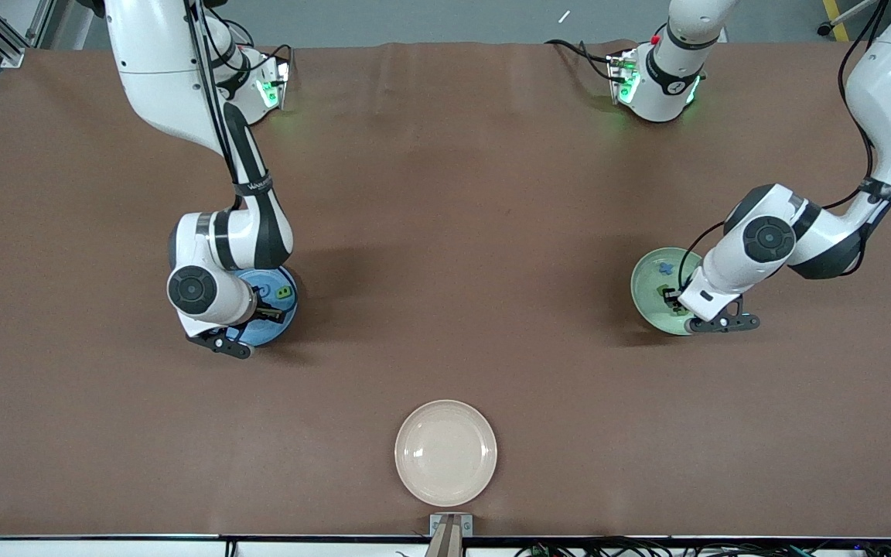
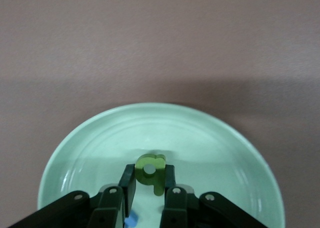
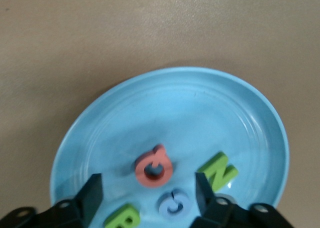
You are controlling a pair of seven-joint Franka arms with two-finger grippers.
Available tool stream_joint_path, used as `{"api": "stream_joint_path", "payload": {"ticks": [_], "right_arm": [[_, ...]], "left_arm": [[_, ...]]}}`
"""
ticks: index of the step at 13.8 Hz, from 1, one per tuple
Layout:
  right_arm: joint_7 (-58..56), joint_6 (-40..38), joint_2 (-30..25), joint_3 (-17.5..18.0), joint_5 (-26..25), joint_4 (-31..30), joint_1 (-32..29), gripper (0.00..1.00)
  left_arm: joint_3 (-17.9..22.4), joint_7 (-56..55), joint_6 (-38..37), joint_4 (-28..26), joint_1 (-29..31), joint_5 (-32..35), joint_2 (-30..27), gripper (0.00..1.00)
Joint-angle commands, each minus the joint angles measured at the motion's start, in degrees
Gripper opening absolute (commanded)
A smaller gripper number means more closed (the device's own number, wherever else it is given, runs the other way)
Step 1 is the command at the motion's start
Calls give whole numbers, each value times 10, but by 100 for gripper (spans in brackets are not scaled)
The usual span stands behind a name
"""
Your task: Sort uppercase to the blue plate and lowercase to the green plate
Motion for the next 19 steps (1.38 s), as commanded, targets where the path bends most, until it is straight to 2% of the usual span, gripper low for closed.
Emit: {"api": "stream_joint_path", "payload": {"ticks": [1,3,4,5,9,13,16,17,19], "right_arm": [[-43,-106,-9,-4,4,62,-11,100],[-86,-173,-12,-30,4,104,-15,100],[-122,-201,-17,-46,4,122,-17,100],[-152,-223,-19,-62,4,134,-19,100],[-238,-314,-25,-138,4,191,-18,100],[-288,-371,-32,-193,4,245,-18,100],[-286,-397,-42,-205,6,281,-17,100],[-286,-398,-52,-205,6,282,-17,100],[-285,-398,-69,-205,8,282,-17,100]], "left_arm": [[7,1,2,10,-9,10,-1,28],[6,5,2,10,-9,11,-2,81],[6,4,2,10,-9,11,-4,86],[6,0,2,10,-8,10,-5,100],[3,1,0,15,-4,4,-10,100],[3,1,-1,27,-6,1,-9,100],[-2,20,-2,33,17,0,-6,100],[-1,36,-3,45,12,-21,-7,100],[3,98,-3,63,-8,-122,-20,100]]}}
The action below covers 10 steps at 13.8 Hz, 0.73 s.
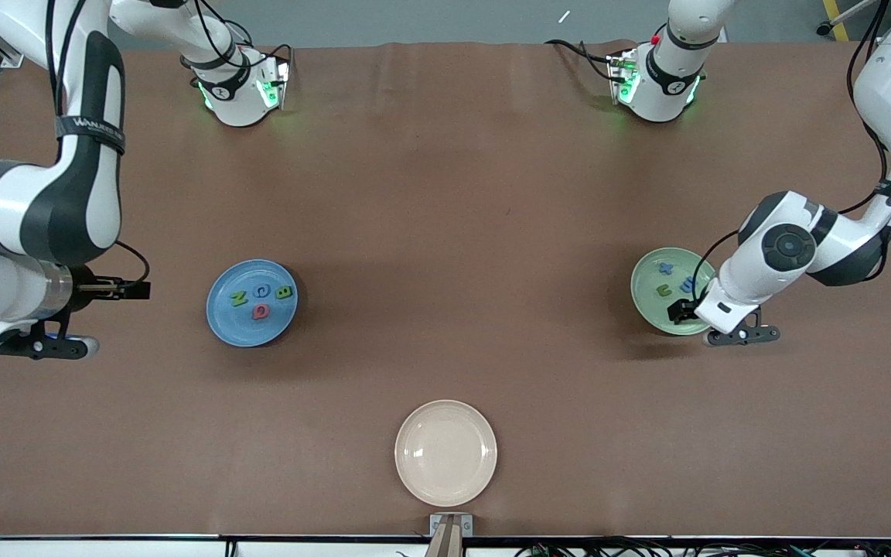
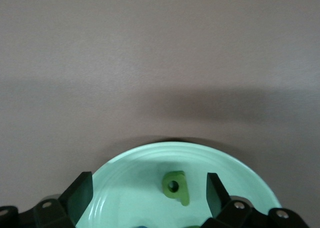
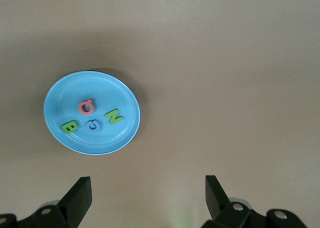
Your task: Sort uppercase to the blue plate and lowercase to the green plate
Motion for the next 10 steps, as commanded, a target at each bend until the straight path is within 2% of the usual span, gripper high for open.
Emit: {"api": "stream_joint_path", "payload": {"ticks": [1,3,4,5,7,8,9,10], "right_arm": [[-4,-8,-30,-2,7,-3,-1,100],[-2,-8,-37,-1,7,-5,-10,100],[3,-9,-42,7,10,-5,-30,100],[8,-12,-48,31,10,-5,-50,100],[54,-11,-77,137,1,-4,-133,100],[79,-10,-89,186,-23,-7,-164,100],[96,-7,-103,237,-62,-9,-192,100],[102,-7,-113,283,-83,-10,-222,100]], "left_arm": [[10,84,-4,27,-31,-110,-29,100],[75,135,-6,34,-97,-204,-70,100],[120,165,-6,34,-142,-253,-94,100],[175,195,-6,32,-200,-313,-123,100],[286,257,-6,26,-306,-405,-170,100],[347,289,-6,21,-359,-445,-194,100],[385,313,-14,14,-389,-469,-215,100],[400,331,-31,11,-398,-478,-238,100]]}}
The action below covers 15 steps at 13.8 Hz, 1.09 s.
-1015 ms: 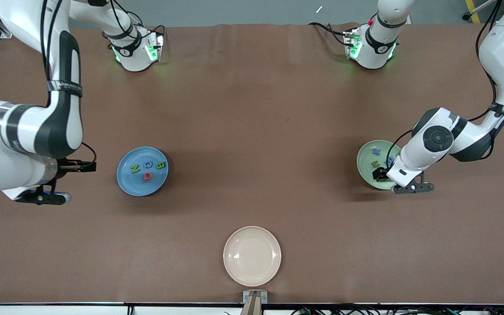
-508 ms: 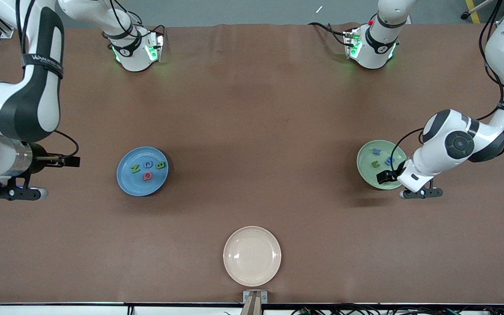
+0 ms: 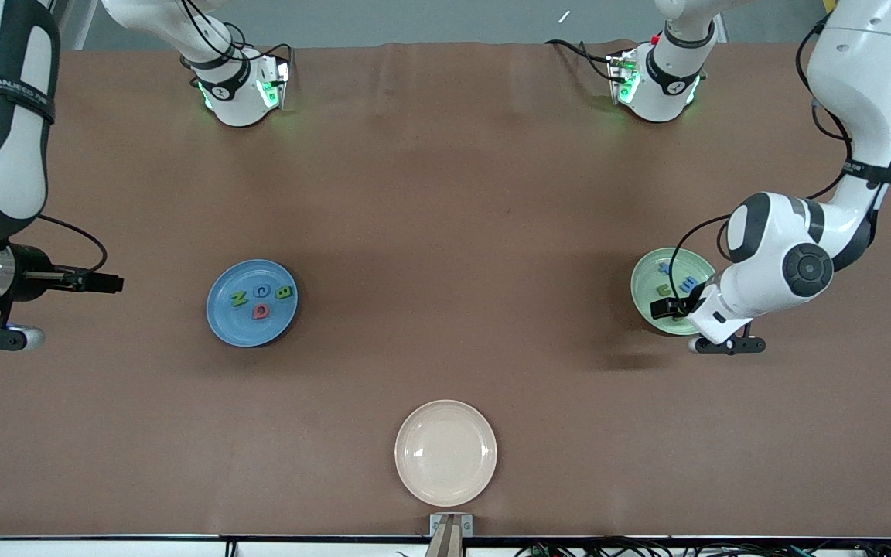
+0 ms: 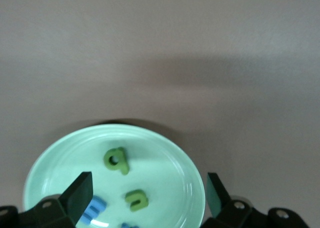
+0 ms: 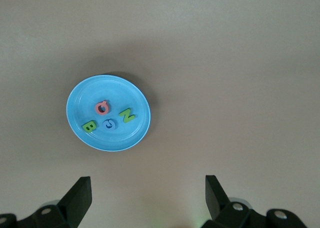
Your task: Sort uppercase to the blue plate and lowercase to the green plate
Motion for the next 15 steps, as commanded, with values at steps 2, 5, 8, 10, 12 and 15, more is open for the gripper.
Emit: {"api": "stream_joint_path", "payload": {"ticks": [2,5,8,10,12,15], "right_arm": [[39,1,-61,163,-51,-22,-116,100],[38,1,-96,204,-69,-52,-154,100],[31,-3,-115,216,-91,-65,-161,100],[28,-3,-128,222,-93,-77,-171,100],[24,-3,-137,242,-101,-85,-188,100],[23,-4,-142,246,-114,-85,-185,100]], "left_arm": [[52,45,-48,-31,-26,-34,-104,100],[50,44,-60,-39,3,-34,-168,100],[52,39,-118,-9,8,-38,-222,100],[52,38,-192,35,8,-39,-246,100],[53,43,-272,102,9,-68,-248,100],[52,45,-336,163,28,-85,-250,100]]}}
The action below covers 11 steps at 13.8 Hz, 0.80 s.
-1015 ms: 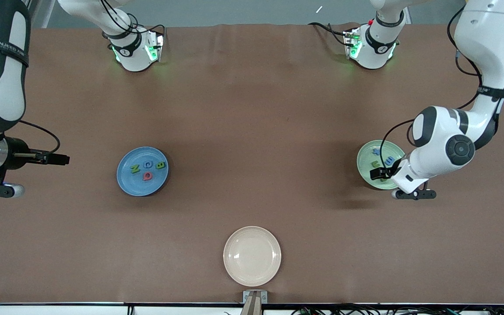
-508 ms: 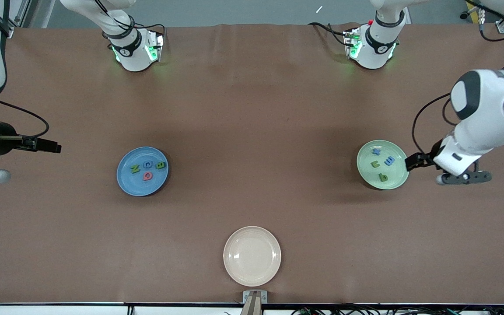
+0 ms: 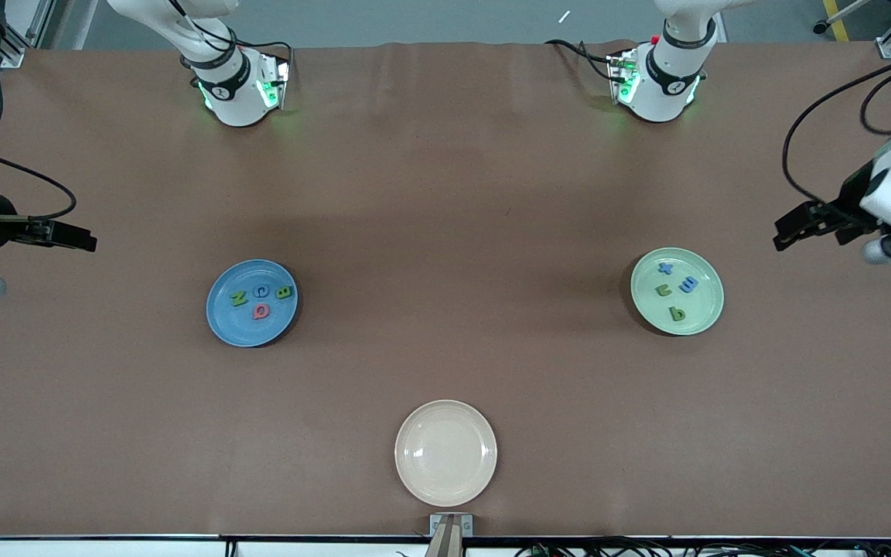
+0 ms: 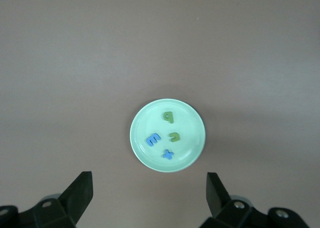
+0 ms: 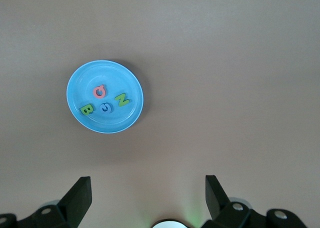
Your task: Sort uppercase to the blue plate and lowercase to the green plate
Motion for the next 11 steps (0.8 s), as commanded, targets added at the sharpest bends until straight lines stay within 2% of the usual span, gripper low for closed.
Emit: {"api": "stream_joint_path", "payload": {"ticks": [1,5,9,10,11], "right_arm": [[-7,5,-24,19,-16,-27,-11,100],[-32,5,-24,18,-18,-26,-13,100],[-31,6,-20,17,-21,-22,-15,100],[-31,8,-20,16,-22,-16,-16,100],[-30,6,-19,16,-21,-2,-16,100]], "left_arm": [[1,19,-64,60,14,-14,11,100],[1,46,-139,121,26,-13,11,100],[4,49,-149,119,22,-15,5,100],[25,50,-149,119,4,-15,5,100],[65,50,-149,119,-36,-15,5,100]]}}
